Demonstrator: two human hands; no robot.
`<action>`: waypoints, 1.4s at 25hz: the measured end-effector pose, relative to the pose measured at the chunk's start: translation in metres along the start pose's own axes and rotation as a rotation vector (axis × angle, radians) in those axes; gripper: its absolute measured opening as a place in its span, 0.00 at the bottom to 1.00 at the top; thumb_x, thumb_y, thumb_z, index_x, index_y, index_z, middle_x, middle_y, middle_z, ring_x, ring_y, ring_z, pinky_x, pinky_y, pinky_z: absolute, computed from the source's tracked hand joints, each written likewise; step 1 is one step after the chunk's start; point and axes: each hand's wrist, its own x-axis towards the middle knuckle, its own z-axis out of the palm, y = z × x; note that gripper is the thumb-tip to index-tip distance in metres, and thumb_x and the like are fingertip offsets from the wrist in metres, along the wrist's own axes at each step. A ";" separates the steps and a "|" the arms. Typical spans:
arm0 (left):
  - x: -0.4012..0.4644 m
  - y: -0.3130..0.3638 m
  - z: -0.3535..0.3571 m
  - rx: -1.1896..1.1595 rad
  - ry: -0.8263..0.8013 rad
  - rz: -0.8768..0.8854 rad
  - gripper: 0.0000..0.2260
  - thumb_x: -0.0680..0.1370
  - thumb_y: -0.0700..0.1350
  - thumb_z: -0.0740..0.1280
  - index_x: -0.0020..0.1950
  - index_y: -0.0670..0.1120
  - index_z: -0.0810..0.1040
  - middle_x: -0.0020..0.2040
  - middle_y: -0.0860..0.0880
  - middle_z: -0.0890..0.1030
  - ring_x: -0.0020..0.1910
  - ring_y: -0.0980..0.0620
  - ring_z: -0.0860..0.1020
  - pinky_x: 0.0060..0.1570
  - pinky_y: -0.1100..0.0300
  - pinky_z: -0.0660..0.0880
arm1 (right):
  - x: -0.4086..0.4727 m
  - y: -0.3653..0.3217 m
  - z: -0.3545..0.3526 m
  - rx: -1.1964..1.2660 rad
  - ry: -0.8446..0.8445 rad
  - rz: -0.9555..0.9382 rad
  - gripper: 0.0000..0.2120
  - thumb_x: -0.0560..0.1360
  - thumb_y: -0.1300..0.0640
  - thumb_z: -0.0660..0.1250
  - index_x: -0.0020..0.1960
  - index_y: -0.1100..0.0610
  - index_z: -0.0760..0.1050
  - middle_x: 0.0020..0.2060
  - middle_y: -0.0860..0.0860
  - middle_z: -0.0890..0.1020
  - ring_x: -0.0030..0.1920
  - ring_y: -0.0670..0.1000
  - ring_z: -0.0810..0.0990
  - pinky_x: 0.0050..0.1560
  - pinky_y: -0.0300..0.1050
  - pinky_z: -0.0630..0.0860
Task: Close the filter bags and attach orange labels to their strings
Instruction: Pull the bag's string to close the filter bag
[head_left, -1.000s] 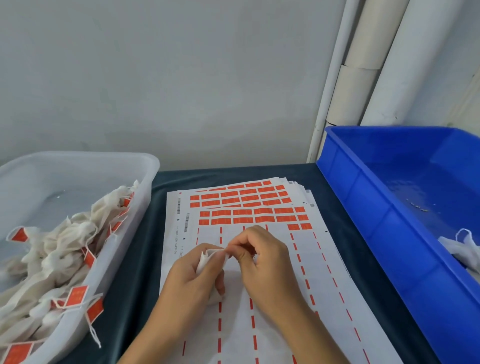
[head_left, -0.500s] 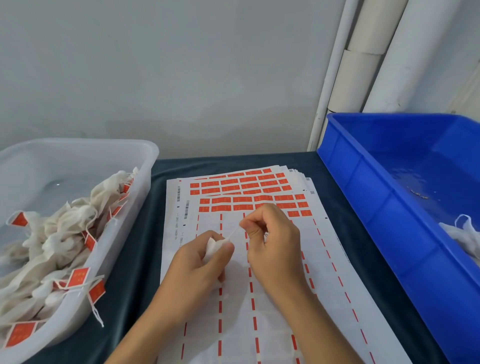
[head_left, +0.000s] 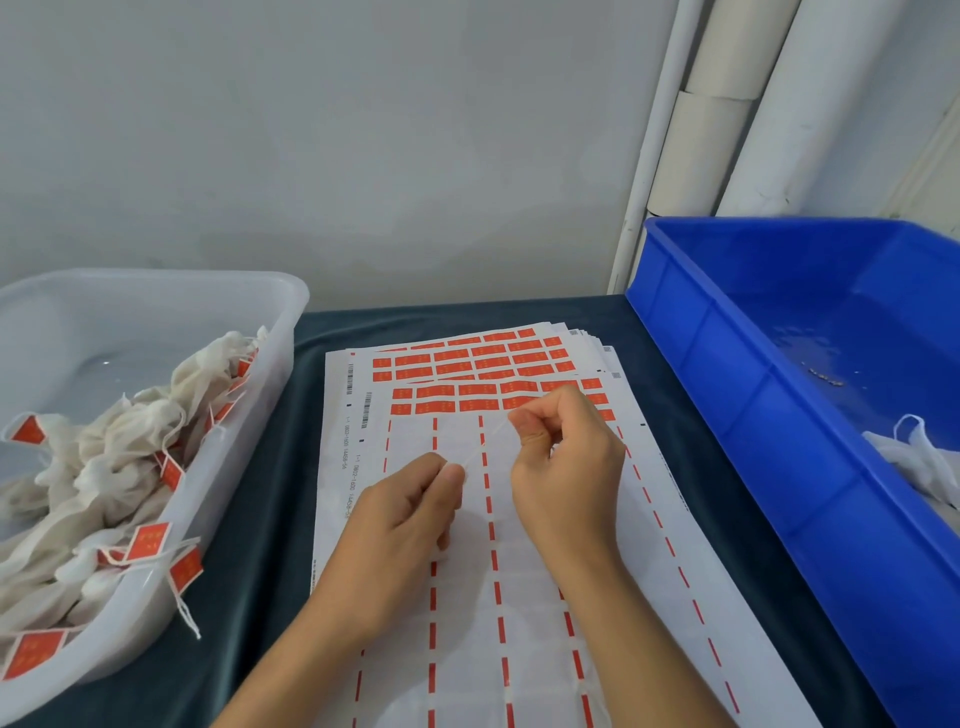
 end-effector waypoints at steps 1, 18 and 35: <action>0.000 0.000 0.000 -0.005 0.008 0.000 0.20 0.81 0.63 0.57 0.42 0.51 0.78 0.36 0.53 0.80 0.35 0.58 0.78 0.39 0.68 0.76 | 0.000 0.001 0.000 0.008 -0.007 0.020 0.08 0.78 0.60 0.73 0.44 0.51 0.75 0.41 0.43 0.82 0.44 0.40 0.80 0.46 0.22 0.72; 0.003 -0.003 -0.002 -0.049 0.061 -0.029 0.14 0.85 0.55 0.61 0.41 0.58 0.81 0.40 0.55 0.83 0.41 0.59 0.81 0.38 0.69 0.77 | 0.004 0.008 -0.004 -0.011 0.032 0.074 0.05 0.79 0.56 0.72 0.47 0.49 0.77 0.43 0.37 0.80 0.46 0.37 0.81 0.45 0.19 0.71; 0.007 -0.001 -0.006 -0.280 0.150 0.051 0.11 0.85 0.53 0.64 0.49 0.53 0.84 0.48 0.59 0.87 0.49 0.60 0.84 0.43 0.75 0.76 | -0.003 0.000 -0.001 -0.014 -0.281 -0.218 0.17 0.83 0.57 0.62 0.70 0.44 0.76 0.69 0.35 0.74 0.72 0.39 0.69 0.69 0.24 0.61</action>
